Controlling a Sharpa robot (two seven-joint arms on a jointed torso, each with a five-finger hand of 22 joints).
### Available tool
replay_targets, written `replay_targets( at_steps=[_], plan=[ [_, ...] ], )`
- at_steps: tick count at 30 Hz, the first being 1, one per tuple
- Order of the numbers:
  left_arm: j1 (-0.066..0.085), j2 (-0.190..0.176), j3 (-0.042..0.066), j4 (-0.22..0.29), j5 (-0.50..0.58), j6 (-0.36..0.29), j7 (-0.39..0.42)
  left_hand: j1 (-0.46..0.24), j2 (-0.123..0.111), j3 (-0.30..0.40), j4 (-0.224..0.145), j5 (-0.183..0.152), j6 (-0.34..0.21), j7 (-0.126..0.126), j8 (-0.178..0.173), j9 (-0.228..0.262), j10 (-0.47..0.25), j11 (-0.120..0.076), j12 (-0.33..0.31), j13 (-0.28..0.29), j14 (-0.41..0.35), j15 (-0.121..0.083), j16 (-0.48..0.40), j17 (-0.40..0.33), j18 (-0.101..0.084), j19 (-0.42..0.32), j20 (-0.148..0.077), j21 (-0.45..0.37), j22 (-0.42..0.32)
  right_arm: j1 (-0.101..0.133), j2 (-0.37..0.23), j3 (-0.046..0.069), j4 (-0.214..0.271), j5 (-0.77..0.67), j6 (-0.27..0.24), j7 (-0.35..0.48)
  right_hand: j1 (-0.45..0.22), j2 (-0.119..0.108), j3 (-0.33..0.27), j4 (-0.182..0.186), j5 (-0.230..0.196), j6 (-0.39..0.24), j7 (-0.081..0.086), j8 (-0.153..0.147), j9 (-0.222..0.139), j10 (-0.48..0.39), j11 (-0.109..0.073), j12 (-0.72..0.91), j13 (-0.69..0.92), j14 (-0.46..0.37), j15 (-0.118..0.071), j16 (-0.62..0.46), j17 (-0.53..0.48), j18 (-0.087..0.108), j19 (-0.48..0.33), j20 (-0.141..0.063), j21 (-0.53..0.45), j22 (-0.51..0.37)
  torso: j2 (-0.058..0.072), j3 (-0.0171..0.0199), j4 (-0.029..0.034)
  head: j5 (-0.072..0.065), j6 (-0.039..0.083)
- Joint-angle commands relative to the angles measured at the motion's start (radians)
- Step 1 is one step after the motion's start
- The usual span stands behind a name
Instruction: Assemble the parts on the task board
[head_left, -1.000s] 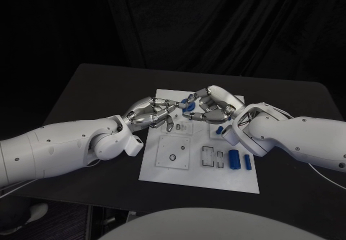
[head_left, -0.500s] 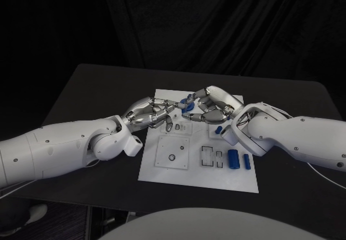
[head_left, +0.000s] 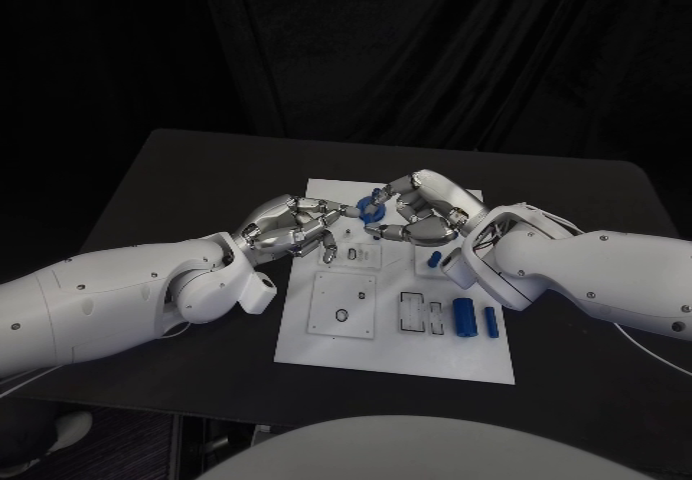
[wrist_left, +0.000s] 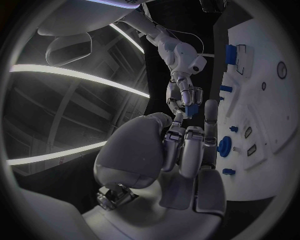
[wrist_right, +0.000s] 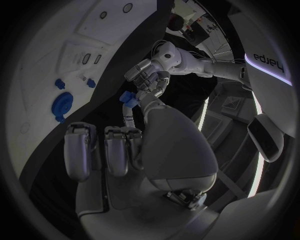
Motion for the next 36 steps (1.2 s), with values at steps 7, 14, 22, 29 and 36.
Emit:
replay_targets(
  at_steps=[7,14,22,29,36],
  plan=[
    [0.0,0.004,0.001,-0.002,0.002,0.013,0.005,-0.013,0.0,0.004,0.004,0.0,0.017,0.009,0.006,0.003,0.104,-0.005,0.001,0.26,0.108,-0.007,0.002,0.263,0.018,-0.001,-0.007,0.005,0.003,-0.003,-0.003,0.0,0.004,-0.006,-0.061,0.016,-0.001,0.003,-0.002,0.006,0.007,0.026,-0.019,0.002,0.028,0.104,0.006,0.003,0.263,0.106,0.008,0.003,0.263,0.0,0.052,0.005,-0.003,0.232,-0.001,-0.0002,0.0004,0.001,0.0],
    [-0.001,0.009,0.001,-0.007,0.002,0.017,-0.002,-0.018,-0.001,0.002,0.007,-0.005,0.018,0.023,0.006,0.002,0.104,0.0,0.001,0.26,0.108,-0.005,0.002,0.263,0.018,-0.002,-0.005,0.005,0.004,-0.003,-0.001,0.001,0.006,-0.006,-0.075,0.023,-0.007,0.003,-0.005,0.01,0.001,0.026,-0.019,0.001,0.026,0.104,0.006,0.003,0.263,0.106,0.008,0.003,0.263,0.0,0.052,0.006,-0.003,0.232,0.0,-0.0004,-0.0001,0.003,0.0],
    [-0.002,0.012,0.001,-0.01,0.002,0.017,-0.002,-0.02,-0.002,0.002,0.007,-0.006,0.011,0.037,0.004,0.001,0.104,0.01,0.001,0.26,0.108,0.002,0.002,0.263,0.016,-0.002,-0.002,0.004,0.006,-0.003,-0.001,0.001,0.008,-0.006,-0.074,0.022,-0.009,0.003,-0.007,0.013,-0.003,0.027,-0.02,0.0,0.025,0.104,0.006,0.003,0.263,0.106,0.008,0.003,0.263,0.0,0.052,0.006,-0.004,0.232,0.0,0.0,-0.0002,0.002,0.0],
    [-0.003,0.013,0.001,-0.011,0.002,0.017,0.0,-0.019,-0.002,0.003,0.006,-0.006,0.013,0.039,0.004,0.001,0.104,0.012,0.001,0.26,0.108,0.003,0.002,0.263,0.016,-0.002,-0.001,0.004,0.006,-0.003,0.0,0.001,0.007,-0.006,-0.065,0.017,-0.01,0.003,-0.008,0.013,-0.004,0.027,-0.02,0.0,0.024,0.104,0.006,0.003,0.263,0.106,0.008,0.003,0.263,0.0,0.052,0.006,-0.004,0.232,0.0,0.0002,0.0,0.001,0.0],
    [-0.003,0.014,0.001,-0.01,0.002,0.017,0.0,-0.018,-0.002,0.004,0.004,-0.006,0.008,0.041,0.003,0.001,0.104,0.013,0.001,0.26,0.108,0.005,0.002,0.263,0.015,-0.003,0.0,0.004,0.006,-0.003,0.004,0.001,0.007,-0.006,-0.058,0.014,-0.01,0.003,-0.008,0.013,-0.004,0.027,-0.02,0.0,0.024,0.104,0.006,0.003,0.263,0.106,0.008,0.003,0.263,0.0,0.052,0.006,-0.004,0.232,0.0,-0.0002,-0.0003,0.001,0.0]
  ],
)
